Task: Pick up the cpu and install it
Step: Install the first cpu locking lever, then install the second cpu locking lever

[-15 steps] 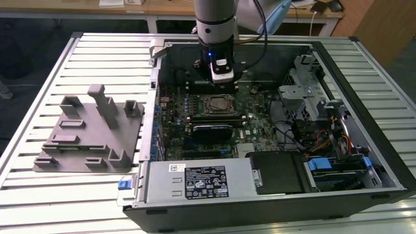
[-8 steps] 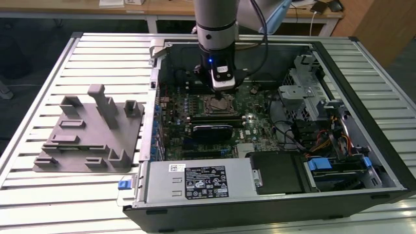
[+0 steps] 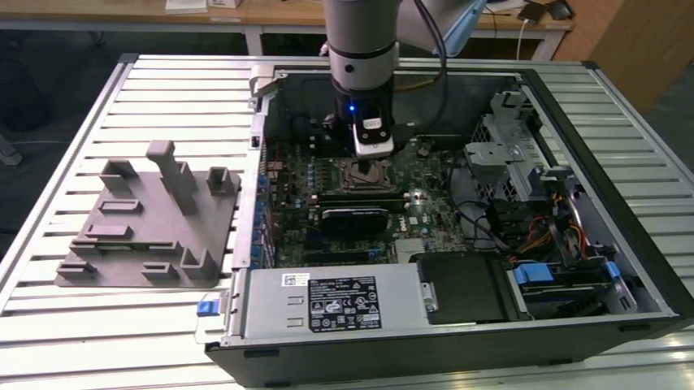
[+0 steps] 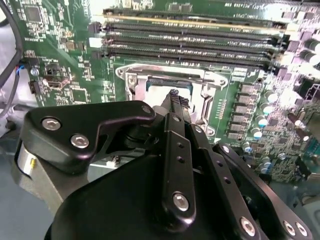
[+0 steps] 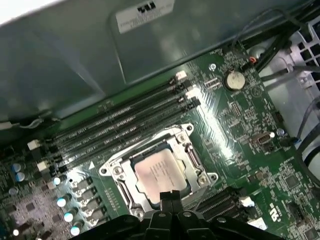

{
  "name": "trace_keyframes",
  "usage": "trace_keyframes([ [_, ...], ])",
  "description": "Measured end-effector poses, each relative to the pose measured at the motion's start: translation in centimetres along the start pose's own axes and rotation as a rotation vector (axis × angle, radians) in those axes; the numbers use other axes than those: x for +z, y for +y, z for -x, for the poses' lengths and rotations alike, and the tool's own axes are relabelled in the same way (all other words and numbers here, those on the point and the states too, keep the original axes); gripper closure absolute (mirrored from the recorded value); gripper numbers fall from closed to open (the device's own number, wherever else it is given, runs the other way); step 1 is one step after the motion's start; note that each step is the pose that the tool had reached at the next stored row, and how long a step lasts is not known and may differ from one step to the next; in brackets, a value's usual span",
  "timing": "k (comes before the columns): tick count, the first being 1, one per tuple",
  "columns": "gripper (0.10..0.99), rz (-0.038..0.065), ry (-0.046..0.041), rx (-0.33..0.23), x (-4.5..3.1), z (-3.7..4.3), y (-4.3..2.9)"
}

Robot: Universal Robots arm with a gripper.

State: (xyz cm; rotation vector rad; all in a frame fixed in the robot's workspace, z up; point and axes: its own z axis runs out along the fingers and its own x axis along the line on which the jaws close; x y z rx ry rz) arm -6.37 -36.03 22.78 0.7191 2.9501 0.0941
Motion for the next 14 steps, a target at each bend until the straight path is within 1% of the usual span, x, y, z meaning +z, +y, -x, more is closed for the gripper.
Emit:
trace_keyframes([
  [3,0.98,-0.001,0.002,0.0,0.02,0.12,-0.23],
  [10,0.98,-0.002,0.002,0.0,0.01,0.12,-0.24],
  [14,0.98,-0.002,0.002,0.0,-0.35,0.15,-0.21],
])
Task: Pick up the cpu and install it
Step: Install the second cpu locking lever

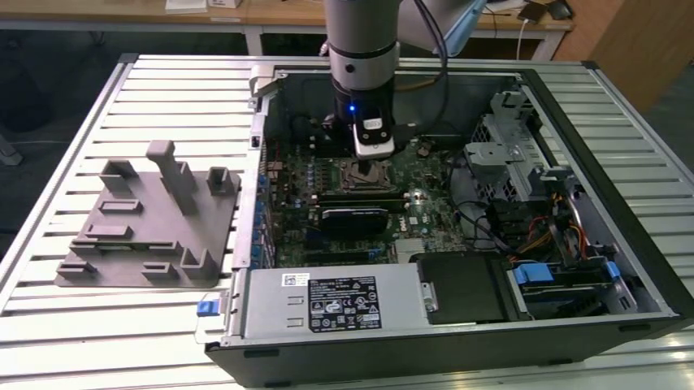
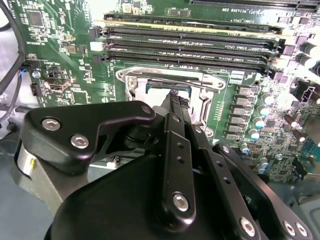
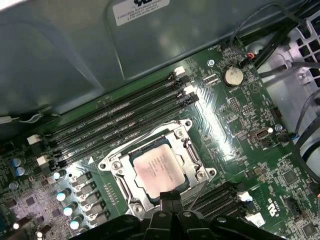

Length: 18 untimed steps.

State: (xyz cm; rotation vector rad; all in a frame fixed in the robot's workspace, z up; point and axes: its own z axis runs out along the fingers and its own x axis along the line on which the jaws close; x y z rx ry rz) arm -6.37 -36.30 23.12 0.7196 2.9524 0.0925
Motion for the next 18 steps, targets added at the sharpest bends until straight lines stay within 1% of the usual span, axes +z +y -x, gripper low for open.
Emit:
trace_keyframes([
  [2,0.98,0.0,0.0,0.0,-0.16,0.01,0.01],
  [6,0.98,0.0,0.0,0.0,-0.21,0.11,-0.15],
  [9,0.98,0.0,0.0,0.0,-0.23,0.31,-0.53],
  [12,0.98,0.0,0.0003,0.0,-0.25,0.66,-1.13],
  [18,0.98,0.0,0.0005,0.0,-0.28,1.02,-1.76],
])
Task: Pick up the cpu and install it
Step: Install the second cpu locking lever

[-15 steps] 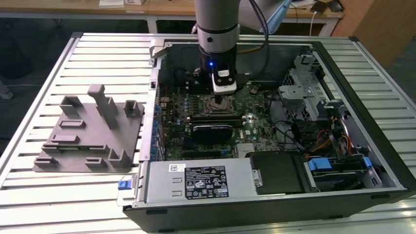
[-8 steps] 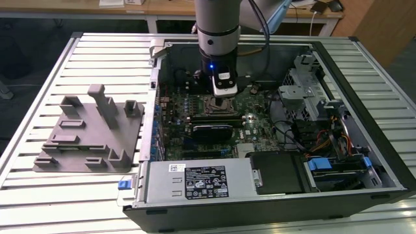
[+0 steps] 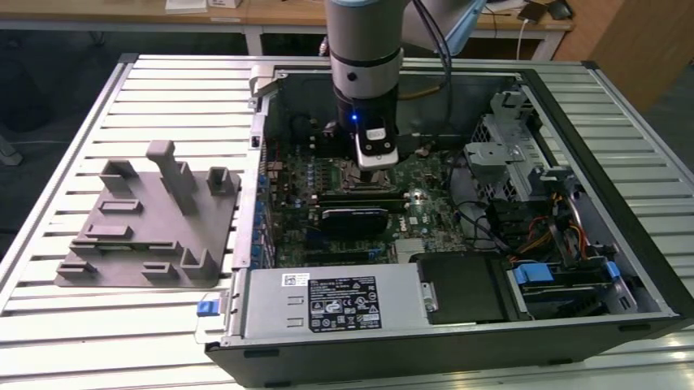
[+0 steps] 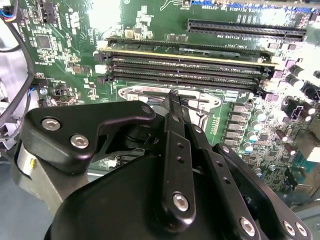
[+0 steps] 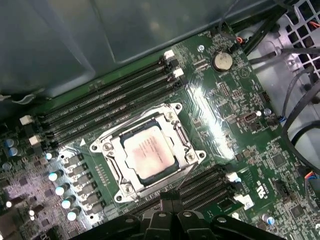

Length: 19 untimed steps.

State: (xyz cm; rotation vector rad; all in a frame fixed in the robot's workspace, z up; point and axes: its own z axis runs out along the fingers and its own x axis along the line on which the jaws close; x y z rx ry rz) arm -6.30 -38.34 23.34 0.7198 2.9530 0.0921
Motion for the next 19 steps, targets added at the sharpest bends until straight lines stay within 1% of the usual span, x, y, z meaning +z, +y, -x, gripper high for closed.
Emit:
trace_keyframes([
  [3,0.98,0.001,0.0007,-0.01,0.02,0.01,-0.03],
  [7,0.98,0.006,0.0057,-0.069,0.14,-0.03,-0.07],
  [10,0.98,0.008,0.0081,-0.098,0.25,-0.17,-0.19],
  [15,0.98,0.009,0.0093,-0.112,0.4,-0.73,-0.7],
  [19,0.98,0.009,0.0094,-0.113,0.61,-0.77,-1.09],
])
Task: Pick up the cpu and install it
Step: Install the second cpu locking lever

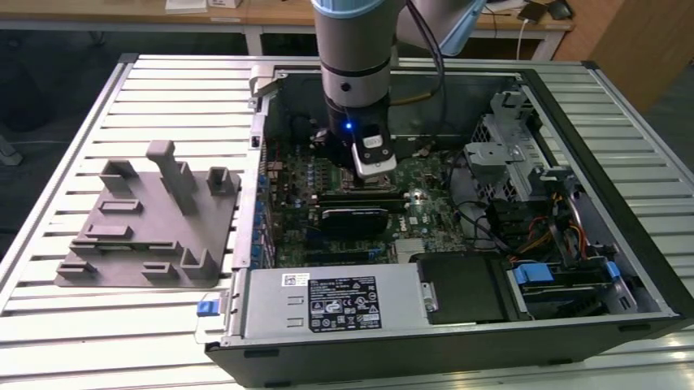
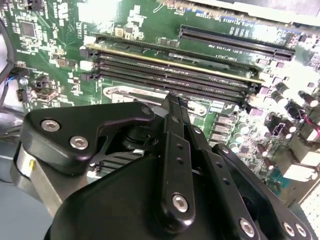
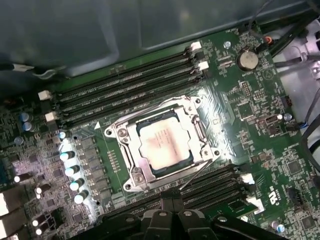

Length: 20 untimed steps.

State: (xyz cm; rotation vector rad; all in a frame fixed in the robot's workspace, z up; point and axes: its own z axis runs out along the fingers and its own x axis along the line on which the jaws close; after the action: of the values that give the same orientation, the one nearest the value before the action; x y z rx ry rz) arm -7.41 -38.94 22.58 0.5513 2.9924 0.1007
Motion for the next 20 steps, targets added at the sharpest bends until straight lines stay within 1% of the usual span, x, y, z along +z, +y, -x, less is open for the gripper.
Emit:
trace_keyframes([
  [5,0.98,0.003,0.0011,-0.005,0.3,-0.28,-0.38],
  [9,0.98,0.005,0.0034,-0.03,0.5,-0.58,-0.56],
  [12,0.98,0.007,0.0045,-0.035,0.64,-0.58,-0.64],
  [14,0.98,0.011,0.006,-0.037,0.72,-0.58,-0.67],
  [17,0.98,0.021,0.0094,-0.036,0.84,-0.6,-0.68],
  [20,0.98,0.024,0.0108,-0.037,0.9,-0.62,-0.7],
])
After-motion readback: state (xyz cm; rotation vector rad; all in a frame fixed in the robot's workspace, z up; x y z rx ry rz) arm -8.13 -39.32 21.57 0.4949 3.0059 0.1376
